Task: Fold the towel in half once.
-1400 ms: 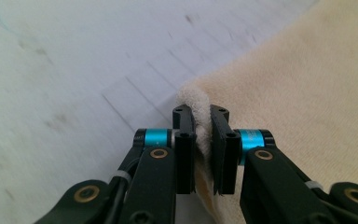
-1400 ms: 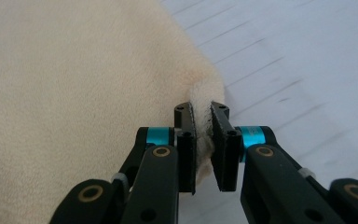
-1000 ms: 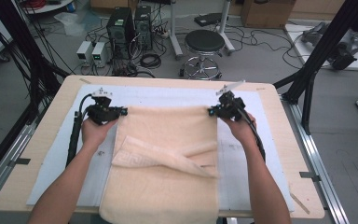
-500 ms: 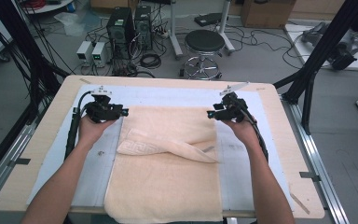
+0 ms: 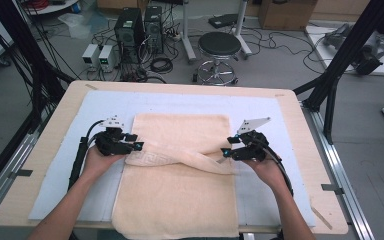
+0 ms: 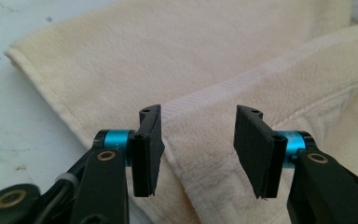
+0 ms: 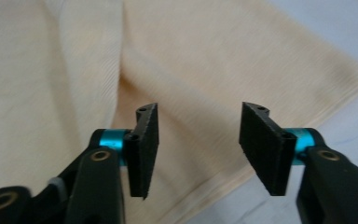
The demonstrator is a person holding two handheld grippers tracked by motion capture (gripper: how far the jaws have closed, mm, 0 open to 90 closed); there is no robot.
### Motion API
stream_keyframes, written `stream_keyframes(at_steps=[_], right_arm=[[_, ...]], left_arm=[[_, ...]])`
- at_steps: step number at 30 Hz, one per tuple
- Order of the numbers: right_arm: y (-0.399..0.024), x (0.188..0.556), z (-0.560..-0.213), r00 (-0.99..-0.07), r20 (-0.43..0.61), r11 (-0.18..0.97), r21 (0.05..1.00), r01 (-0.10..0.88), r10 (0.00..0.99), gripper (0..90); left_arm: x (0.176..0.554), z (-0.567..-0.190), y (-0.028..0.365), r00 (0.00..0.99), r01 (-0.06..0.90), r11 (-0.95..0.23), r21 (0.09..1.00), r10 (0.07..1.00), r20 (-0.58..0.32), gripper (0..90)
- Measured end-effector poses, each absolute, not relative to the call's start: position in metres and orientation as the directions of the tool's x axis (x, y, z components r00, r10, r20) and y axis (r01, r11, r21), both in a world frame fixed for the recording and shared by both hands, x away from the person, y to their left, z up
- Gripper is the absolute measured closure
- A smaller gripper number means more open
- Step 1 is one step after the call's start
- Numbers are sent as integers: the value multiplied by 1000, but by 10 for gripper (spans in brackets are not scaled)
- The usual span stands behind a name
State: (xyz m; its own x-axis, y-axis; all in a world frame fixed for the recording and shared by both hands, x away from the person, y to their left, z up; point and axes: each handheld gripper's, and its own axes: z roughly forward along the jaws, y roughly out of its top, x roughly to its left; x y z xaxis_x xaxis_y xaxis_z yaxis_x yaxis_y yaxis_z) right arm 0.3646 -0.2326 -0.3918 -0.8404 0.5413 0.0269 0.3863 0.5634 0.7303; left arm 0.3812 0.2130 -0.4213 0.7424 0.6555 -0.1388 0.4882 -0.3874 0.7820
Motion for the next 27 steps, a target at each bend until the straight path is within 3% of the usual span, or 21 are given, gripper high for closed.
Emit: stream_keyframes(at_steps=[8,18,21,22,27], right_arm=[[-236,337,-409,-864,45,545,759,356,501,453],[-241,316,-421,-892,97,551,756,355,441,441],[-236,314,-428,-904,102,591,725,354,416,442],[-234,313,-432,-906,101,607,711,355,411,463],[-234,313,-428,-910,46,619,718,316,411,812]], left_arm=[[385,-433,205,747,507,-423,751,650,-139,508],[378,-431,200,773,484,-458,746,622,-120,782],[374,-426,201,784,469,-465,751,611,-111,825],[372,-425,202,784,462,-461,757,611,-107,829],[357,-417,213,779,434,-392,811,615,-119,842]])
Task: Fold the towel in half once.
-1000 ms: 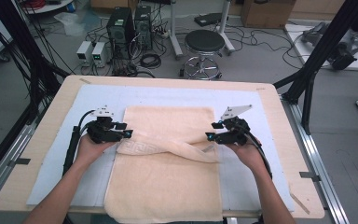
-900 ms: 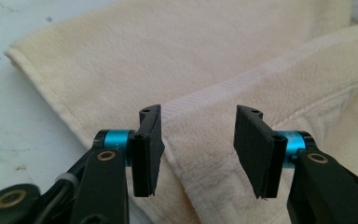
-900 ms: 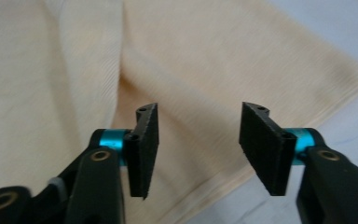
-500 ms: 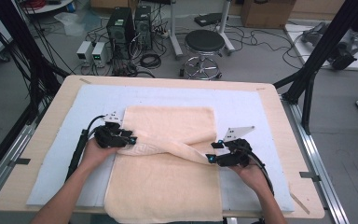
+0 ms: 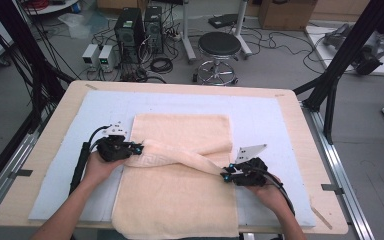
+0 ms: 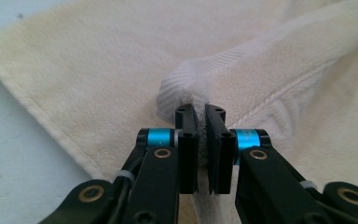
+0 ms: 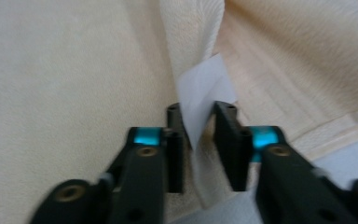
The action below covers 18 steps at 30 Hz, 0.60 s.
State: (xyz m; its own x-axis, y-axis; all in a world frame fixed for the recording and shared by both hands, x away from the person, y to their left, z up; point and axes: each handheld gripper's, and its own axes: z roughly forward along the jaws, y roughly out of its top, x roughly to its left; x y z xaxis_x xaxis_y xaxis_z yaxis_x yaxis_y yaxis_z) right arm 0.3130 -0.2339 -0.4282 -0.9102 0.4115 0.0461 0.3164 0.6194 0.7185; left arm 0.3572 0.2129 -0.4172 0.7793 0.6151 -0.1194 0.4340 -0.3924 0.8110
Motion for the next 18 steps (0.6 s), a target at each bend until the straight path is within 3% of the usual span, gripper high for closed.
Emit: stream_keyframes(at_steps=[9,18], right_arm=[[-232,284,-395,-943,15,600,768,223,331,856],[-231,249,-402,-961,16,640,743,197,277,859]], left_arm=[[294,-395,239,830,291,-334,897,554,-63,845],[245,-405,248,865,266,-397,879,500,-36,843]])
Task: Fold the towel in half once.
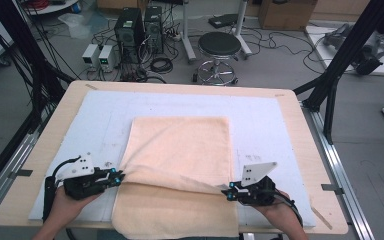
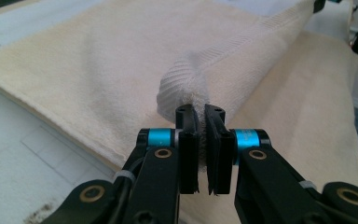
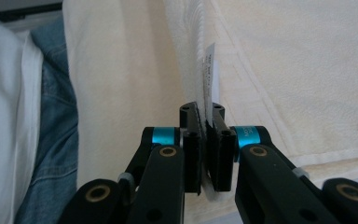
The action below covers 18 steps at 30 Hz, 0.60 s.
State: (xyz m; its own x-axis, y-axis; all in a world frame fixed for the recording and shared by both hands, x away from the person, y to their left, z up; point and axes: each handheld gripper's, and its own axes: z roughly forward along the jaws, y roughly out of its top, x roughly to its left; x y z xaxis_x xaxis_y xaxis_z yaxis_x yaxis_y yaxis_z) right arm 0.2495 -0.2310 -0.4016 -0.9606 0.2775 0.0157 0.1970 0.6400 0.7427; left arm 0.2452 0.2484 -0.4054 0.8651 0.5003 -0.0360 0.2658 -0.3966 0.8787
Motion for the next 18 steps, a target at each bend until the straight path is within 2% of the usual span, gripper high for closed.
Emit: stream_keyframes(at_steps=[4,12,16,18], right_arm=[[-232,244,-404,-962,19,649,735,198,272,859],[-237,227,-394,-969,31,617,766,181,245,860],[-237,215,-390,-979,40,618,770,158,201,856],[-237,213,-390,-982,61,606,780,158,176,762]], left_arm=[[235,-409,248,881,258,-434,863,472,-27,841],[213,-402,252,898,231,-432,872,440,-20,841],[198,-403,254,915,224,-451,864,402,-28,832],[192,-404,256,926,224,-465,857,375,-38,795]])
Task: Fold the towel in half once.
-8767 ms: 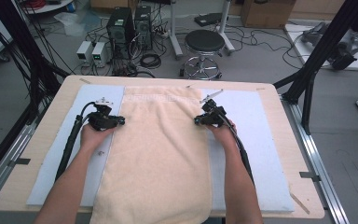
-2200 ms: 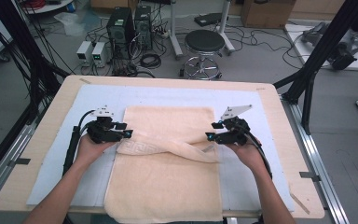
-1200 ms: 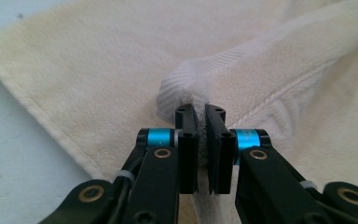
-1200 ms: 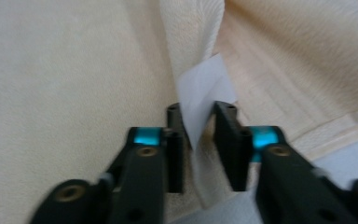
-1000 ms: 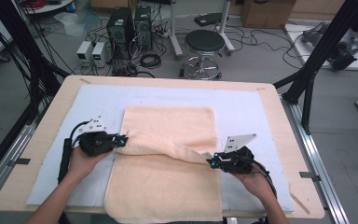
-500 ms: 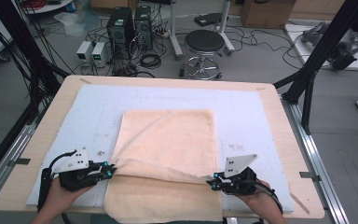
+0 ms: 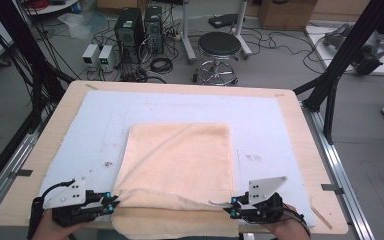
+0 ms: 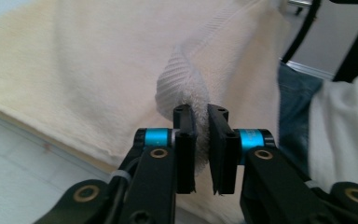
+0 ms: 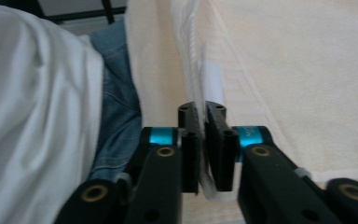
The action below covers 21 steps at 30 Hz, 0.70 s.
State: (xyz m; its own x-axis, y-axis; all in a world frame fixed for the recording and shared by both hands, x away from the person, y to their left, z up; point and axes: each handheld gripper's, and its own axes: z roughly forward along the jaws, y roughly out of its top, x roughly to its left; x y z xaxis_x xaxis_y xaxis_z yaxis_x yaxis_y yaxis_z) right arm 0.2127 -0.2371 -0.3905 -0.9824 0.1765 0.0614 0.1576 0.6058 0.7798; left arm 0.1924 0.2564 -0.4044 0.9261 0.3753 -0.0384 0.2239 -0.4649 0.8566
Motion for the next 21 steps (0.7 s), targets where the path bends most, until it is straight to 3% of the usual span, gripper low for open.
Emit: stream_keyframes(at_steps=[1,3,9,13,21], right_arm=[[-238,213,-391,-981,91,593,786,175,170,708],[-238,215,-392,-979,103,579,794,187,175,685],[-224,234,-404,-970,76,622,755,207,230,635],[-217,250,-410,-963,54,649,728,218,263,591],[-222,304,-409,-889,-10,600,741,301,459,496]], left_arm=[[191,-406,258,931,227,-466,855,363,-49,772],[190,-408,260,928,246,-470,848,367,-65,671],[201,-415,262,917,270,-478,836,392,-72,586],[213,-417,259,907,287,-475,832,415,-76,562],[265,-415,245,844,335,-452,827,534,-50,520]])
